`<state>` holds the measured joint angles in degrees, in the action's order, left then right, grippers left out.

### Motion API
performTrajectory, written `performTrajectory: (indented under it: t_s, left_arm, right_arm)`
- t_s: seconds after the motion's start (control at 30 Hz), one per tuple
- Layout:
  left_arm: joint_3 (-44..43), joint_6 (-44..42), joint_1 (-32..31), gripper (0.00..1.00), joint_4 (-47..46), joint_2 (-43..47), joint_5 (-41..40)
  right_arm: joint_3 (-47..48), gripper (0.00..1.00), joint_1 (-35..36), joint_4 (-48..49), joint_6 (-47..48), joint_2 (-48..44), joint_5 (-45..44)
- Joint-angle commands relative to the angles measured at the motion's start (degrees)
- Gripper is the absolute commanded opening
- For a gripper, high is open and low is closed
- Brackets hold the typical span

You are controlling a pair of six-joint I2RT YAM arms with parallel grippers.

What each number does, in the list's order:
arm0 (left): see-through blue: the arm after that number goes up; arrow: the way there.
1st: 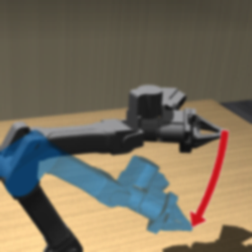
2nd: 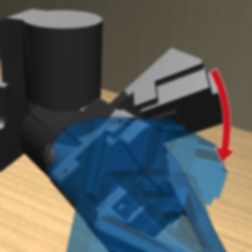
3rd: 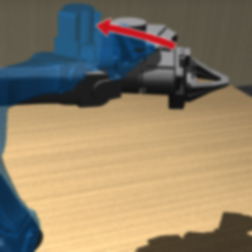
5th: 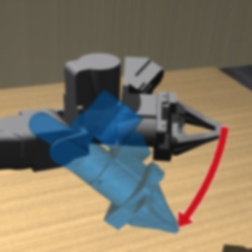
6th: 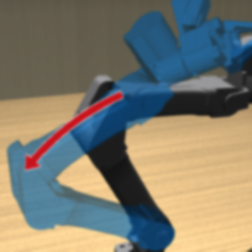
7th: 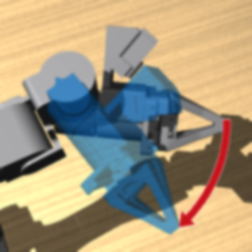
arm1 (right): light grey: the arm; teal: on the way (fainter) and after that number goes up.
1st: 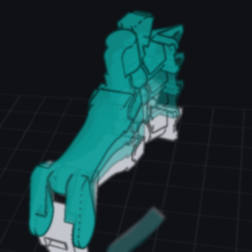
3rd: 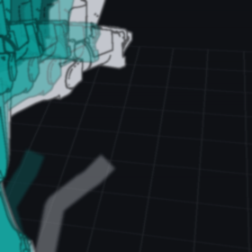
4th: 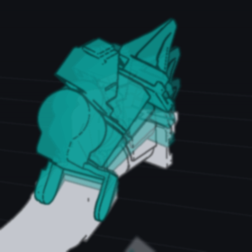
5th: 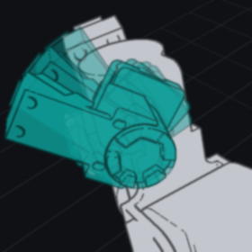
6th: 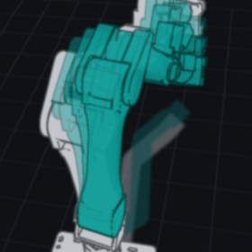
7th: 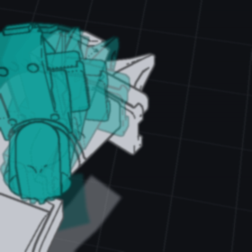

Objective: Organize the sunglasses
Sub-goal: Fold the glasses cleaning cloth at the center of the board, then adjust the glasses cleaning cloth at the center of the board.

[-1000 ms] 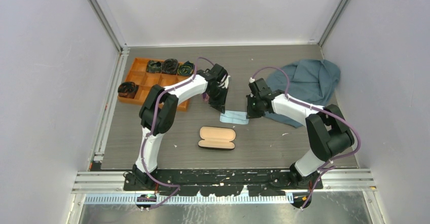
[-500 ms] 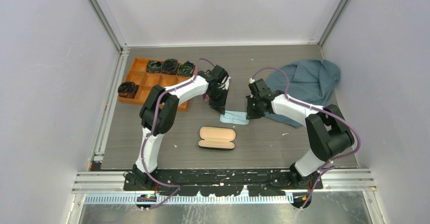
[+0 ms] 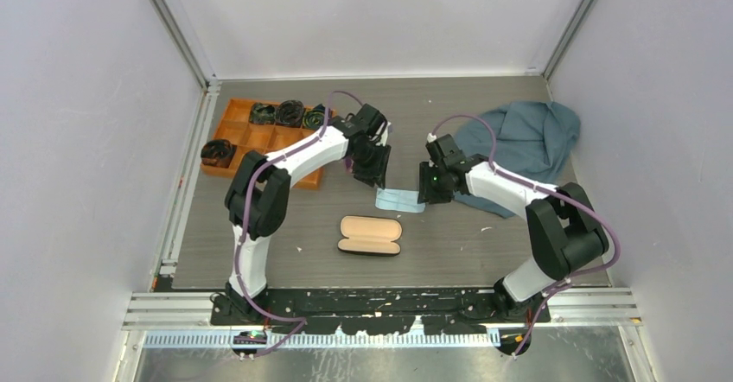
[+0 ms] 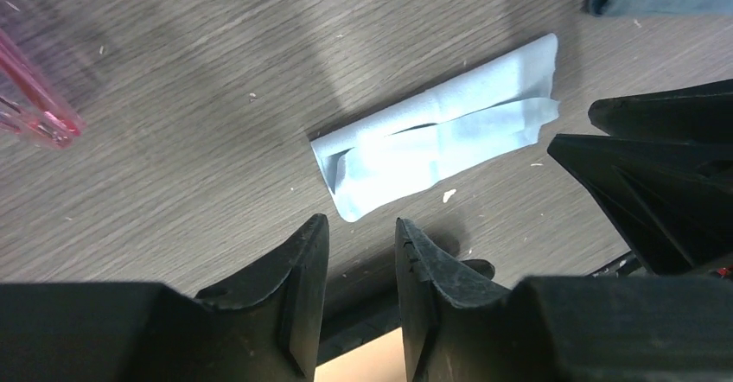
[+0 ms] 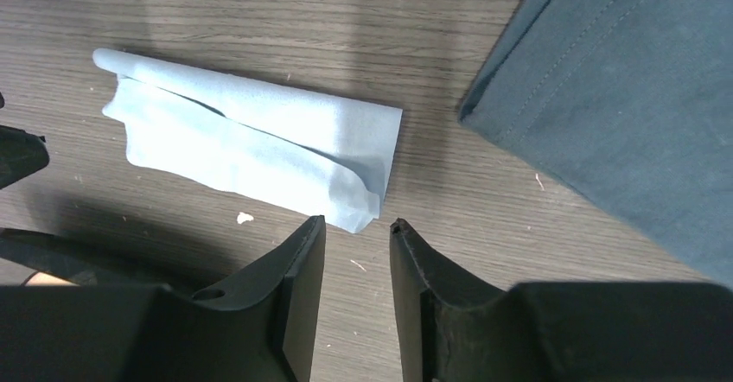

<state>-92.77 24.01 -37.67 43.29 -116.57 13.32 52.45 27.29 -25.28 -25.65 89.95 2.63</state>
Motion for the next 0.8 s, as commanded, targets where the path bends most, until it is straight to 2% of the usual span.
performTrajectory:
  t_s: [0.0, 0.2, 0.57, 0.77]
  left_arm:
    - [-0.5, 0.7, -0.2, 0.34, -0.3, 3.9, -0.5]
    - [-2.0, 2.4, -0.2, 0.27, -2.0, 0.8, 1.4]
    - [-8.0, 4.3, 0.0, 0.25, -2.1, -5.8, 5.8]
    - [-6.7, 5.8, 0.0, 0.24, -4.2, -6.0, 8.1]
  right_arm:
    - [0.8, 0.38, 0.3, 0.2, -0.1, -4.1, -1.3]
    - [2.4, 0.29, 0.4, 3.0, -1.2, -0.2, -0.5]
    - [5.9, 0.3, 0.3, 4.8, -1.9, 3.8, 1.5]
    - [6.4, 0.29, 0.4, 6.0, -2.5, 5.6, 3.4]
